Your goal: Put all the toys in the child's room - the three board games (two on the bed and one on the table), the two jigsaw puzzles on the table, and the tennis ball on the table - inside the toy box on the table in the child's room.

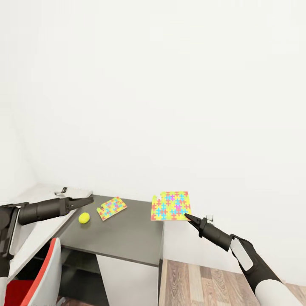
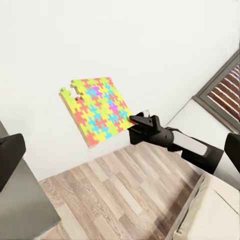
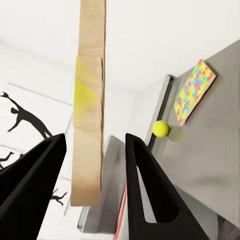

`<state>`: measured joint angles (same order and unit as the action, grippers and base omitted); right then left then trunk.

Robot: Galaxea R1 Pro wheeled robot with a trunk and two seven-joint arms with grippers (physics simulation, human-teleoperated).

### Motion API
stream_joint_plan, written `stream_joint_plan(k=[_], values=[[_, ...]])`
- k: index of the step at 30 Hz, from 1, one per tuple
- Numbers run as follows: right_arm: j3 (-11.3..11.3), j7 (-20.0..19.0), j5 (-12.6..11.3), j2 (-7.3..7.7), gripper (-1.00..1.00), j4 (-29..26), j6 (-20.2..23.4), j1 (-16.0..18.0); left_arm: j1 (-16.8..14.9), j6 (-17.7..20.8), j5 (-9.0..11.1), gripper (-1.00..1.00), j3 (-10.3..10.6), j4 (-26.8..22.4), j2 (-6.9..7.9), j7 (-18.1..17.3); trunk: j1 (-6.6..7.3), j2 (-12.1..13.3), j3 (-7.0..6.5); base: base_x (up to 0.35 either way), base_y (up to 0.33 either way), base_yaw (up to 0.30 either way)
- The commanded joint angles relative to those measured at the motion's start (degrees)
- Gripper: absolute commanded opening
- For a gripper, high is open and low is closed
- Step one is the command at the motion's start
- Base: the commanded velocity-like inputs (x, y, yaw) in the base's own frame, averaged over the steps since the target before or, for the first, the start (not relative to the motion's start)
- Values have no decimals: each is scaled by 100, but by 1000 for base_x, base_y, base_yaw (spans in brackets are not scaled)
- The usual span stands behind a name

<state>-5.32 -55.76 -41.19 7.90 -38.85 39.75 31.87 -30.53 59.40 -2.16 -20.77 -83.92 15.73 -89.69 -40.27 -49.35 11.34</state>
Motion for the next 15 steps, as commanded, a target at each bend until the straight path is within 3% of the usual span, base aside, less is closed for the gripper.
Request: stream_joint_plan(k=[1, 5, 8, 12, 15], values=[[-4, -2, -12, 1, -100, 0, 27, 3, 0, 60, 31, 100, -71, -5, 89, -31, 21, 36, -19, 0, 0, 156], [-4, 5, -12, -9, -100, 0, 15, 3, 79, 60, 528, 100, -255, -9, 378, -31, 109, 197, -125, 0, 0, 163], [-4, 10, -12, -14, -100, 0, 9, 3, 165, 60, 791, 100, -289, -10, 567, -31, 175, 317, -205, 0, 0, 168], [-4, 9, -12, -22, -100, 0, 7, 3, 210, 60, 920, 100, -295, -10, 766, -31, 263, 477, -310, 0, 0, 171], [-4, 12, -12, -29, -100, 0, 7, 3, 222, 60, 941, 100, -300, -7, 817, -31, 329, 598, -390, 0, 0, 174]])
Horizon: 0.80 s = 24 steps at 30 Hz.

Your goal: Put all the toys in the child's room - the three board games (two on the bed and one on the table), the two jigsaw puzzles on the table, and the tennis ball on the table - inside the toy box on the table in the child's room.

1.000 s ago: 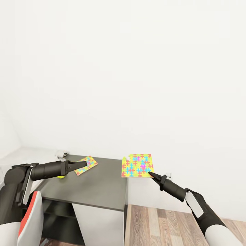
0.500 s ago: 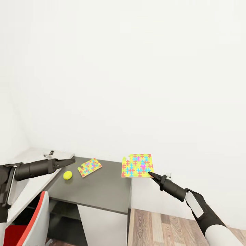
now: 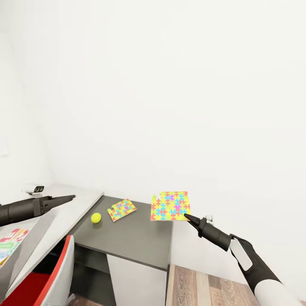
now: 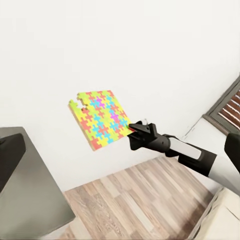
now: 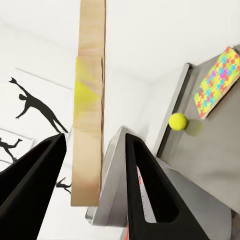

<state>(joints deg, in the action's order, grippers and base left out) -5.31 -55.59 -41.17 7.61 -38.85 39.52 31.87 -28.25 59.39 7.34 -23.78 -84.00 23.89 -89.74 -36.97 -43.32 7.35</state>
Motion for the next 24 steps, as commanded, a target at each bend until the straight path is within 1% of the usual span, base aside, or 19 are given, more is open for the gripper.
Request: stream_joint_plan(k=[1, 6, 10, 15, 22, 24], values=[[-5, -5, -13, 1, -100, 0, 25, 3, -1, 61, -5, 100, 3, -1, 10, -26, 21, 35, -18, 0, 0, 179], [-5, 9, -13, -3, -100, 0, 11, 3, 3, 61, 0, 100, 13, -2, 10, -26, 131, 235, -147, 0, 0, 195], [1, 34, -13, -17, -100, 0, -142, 3, 4, 61, 2, 100, 14, -2, 10, -26, 219, 396, -248, 0, 0, 206], [7, 41, -1, -47, -100, -7, -185, 3, 4, 61, 2, 100, 13, -2, 10, -26, 328, 596, -375, 0, 0, 208], [5, 48, 22, -64, -100, -6, -190, 3, 58, 61, 7, 100, 1, 5, 10, -26, 328, 596, -424, 0, 0, 212], [4, 48, 26, -66, -100, -5, -190, 3, 98, 61, 14, 100, -48, 6, 14, -26, 328, 596, -438, 0, 0, 216]])
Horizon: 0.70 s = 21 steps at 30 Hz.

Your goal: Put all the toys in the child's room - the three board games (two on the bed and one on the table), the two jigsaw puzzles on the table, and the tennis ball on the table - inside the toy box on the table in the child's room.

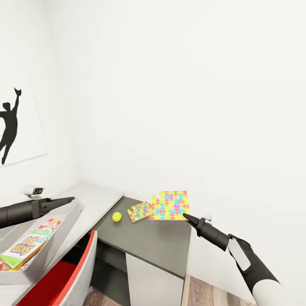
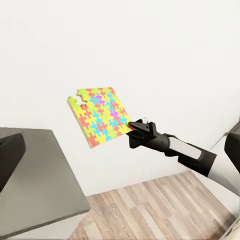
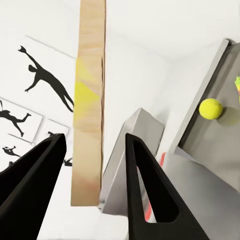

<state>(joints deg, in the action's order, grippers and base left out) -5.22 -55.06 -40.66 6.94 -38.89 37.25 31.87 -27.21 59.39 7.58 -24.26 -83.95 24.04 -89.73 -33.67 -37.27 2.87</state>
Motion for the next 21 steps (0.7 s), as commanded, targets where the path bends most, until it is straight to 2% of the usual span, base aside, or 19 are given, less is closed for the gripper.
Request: stream_joint_plan(k=[1, 3, 8, 21], values=[[-4, -5, -27, 2, -100, -1, 37, 4, 1, 61, 0, 100, -30, 1, -2, -27, -2, -9, 4, 0, 0, 217], [-1, -6, -27, 6, -100, -1, 37, 4, 9, 61, 57, 100, -69, 1, -1, -27, -2, -9, -10, 0, 0, 217], [1, -5, -21, 1, -100, -1, 37, 4, 17, 61, 157, 100, -101, 2, 4, -27, 108, 192, -133, 0, 0, 218], [3, -5, -21, 0, -100, -5, 37, 4, 16, 61, 187, 100, -99, 2, 5, -27, 393, 713, -454, 0, 0, 218]])
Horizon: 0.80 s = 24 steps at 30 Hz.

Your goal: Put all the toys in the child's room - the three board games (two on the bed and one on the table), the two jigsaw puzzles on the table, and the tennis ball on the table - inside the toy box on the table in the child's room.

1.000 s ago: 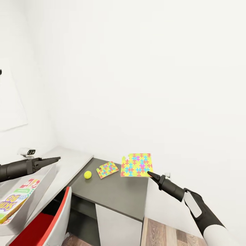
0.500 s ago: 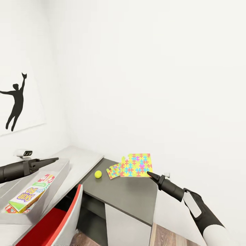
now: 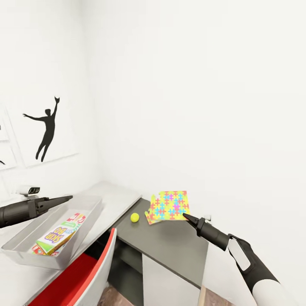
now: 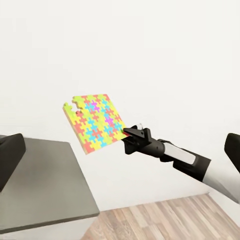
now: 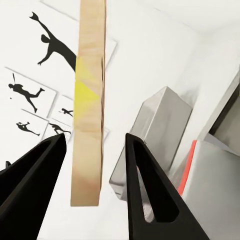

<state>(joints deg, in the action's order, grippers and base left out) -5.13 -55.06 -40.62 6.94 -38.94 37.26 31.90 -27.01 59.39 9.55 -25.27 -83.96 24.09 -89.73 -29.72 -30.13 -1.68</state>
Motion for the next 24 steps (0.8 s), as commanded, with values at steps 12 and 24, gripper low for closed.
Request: stream_joint_plan(k=[12, 24], values=[[-13, -22, -32, 13, -100, 0, 36, 0, -2, 61, -15, 100, 4, 2, -1, -27, 262, 480, -279, 0, 0, 189], [-14, -42, -59, 10, -100, 0, 20, 0, 1, 61, -14, 100, -1, 9, 0, -27, 394, 721, -390, 0, 0, 11]])
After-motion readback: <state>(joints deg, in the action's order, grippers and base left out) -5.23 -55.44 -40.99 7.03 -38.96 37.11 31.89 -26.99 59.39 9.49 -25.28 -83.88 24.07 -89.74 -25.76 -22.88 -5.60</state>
